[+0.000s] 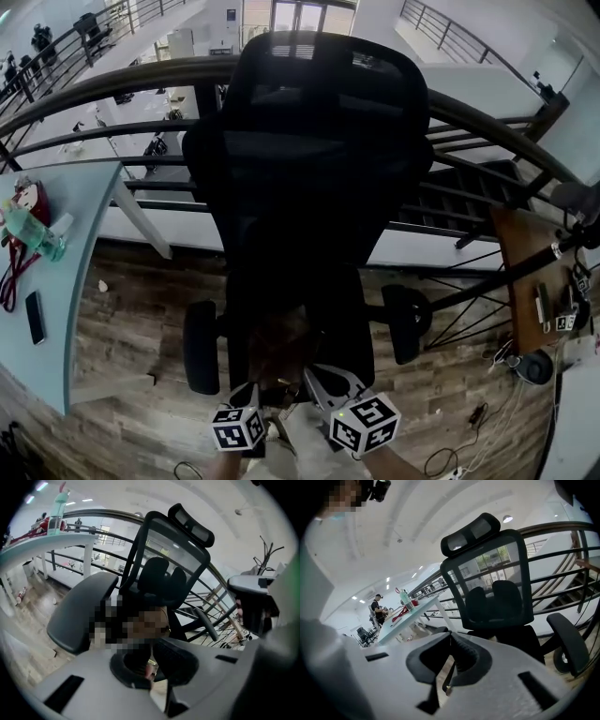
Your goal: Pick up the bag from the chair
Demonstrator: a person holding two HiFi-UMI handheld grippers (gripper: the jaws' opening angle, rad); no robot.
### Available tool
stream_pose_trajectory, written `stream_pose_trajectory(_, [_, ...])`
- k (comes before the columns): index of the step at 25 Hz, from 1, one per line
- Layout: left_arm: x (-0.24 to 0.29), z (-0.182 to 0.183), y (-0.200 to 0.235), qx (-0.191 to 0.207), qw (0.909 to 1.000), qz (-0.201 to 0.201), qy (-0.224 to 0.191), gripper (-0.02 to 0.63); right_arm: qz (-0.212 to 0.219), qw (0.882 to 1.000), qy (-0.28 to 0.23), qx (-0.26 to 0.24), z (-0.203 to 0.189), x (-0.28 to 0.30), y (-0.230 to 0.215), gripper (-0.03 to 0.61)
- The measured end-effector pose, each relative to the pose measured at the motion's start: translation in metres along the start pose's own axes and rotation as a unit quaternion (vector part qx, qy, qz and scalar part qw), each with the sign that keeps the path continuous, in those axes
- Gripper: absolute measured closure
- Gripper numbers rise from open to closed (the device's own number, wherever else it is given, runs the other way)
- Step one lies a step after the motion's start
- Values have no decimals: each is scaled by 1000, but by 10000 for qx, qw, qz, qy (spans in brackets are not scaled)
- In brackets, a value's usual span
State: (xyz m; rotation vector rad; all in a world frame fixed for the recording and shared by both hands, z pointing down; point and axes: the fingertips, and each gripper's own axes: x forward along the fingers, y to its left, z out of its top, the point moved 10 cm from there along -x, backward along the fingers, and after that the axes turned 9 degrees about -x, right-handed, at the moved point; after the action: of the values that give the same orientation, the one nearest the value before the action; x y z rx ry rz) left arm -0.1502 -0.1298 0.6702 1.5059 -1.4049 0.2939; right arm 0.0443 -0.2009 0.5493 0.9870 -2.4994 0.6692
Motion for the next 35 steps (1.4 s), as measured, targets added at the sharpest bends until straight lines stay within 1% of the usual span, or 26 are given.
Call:
stream_pose_trajectory(4, [30, -6, 9, 33, 9999, -86, 57, 607, 106, 9998, 154, 111, -10, 13, -11, 577])
stream_pose_trajectory(5, [37, -7, 13, 53, 9999, -114, 76, 589, 125, 9997, 176, 130, -12, 17, -13, 577])
stream_pose_trajectory(6, [45, -9, 18, 60, 9998, -132, 119, 493, 150, 9996, 195, 142, -14, 21, -14, 577])
stream_pose_trajectory(7, [52, -12, 23, 59, 9998, -120, 177, 425, 180, 9995, 214, 154, -16, 26, -15, 577])
stream_pose_trajectory(8, [60, -14, 28, 60, 9997, -74, 235, 386, 211, 9994, 236, 165, -17, 30, -16, 577])
stream_pose_trajectory(13, [90, -26, 53, 94, 9982, 307, 503, 293, 271, 9989, 333, 205, -19, 44, -28, 577])
stream_pose_trajectory(15, [100, -28, 62, 107, 9973, 397, 611, 276, 282, 9987, 357, 213, -20, 49, -34, 577])
stream_pose_trajectory(17, [111, -30, 67, 136, 9963, 398, 744, 268, 276, 9985, 408, 230, -23, 52, -38, 577])
stream_pose_trajectory(21, [133, -35, 73, 196, 9940, 324, 1026, 268, 235, 9977, 549, 316, -35, 55, -43, 577])
stream_pose_trajectory(24, [146, -34, 74, 250, 9927, 311, 1134, 270, 213, 9971, 634, 365, -44, 56, -44, 577])
stream_pose_trajectory(25, [149, -33, 73, 280, 9924, 287, 1162, 281, 209, 9970, 654, 369, -45, 57, -44, 577])
stream_pose_trajectory(28, [151, -31, 68, 453, 9913, 187, 1225, 376, 189, 9968, 674, 393, -48, 57, -44, 577])
stream_pose_trajectory(32, [145, -34, 58, 634, 9899, 96, 1264, 472, 153, 9971, 587, 451, -46, 54, -41, 577])
stream_pose_trajectory(35, [139, -36, 49, 888, 9871, -10, 1332, 557, 139, 9975, 517, 450, -42, 50, -36, 577])
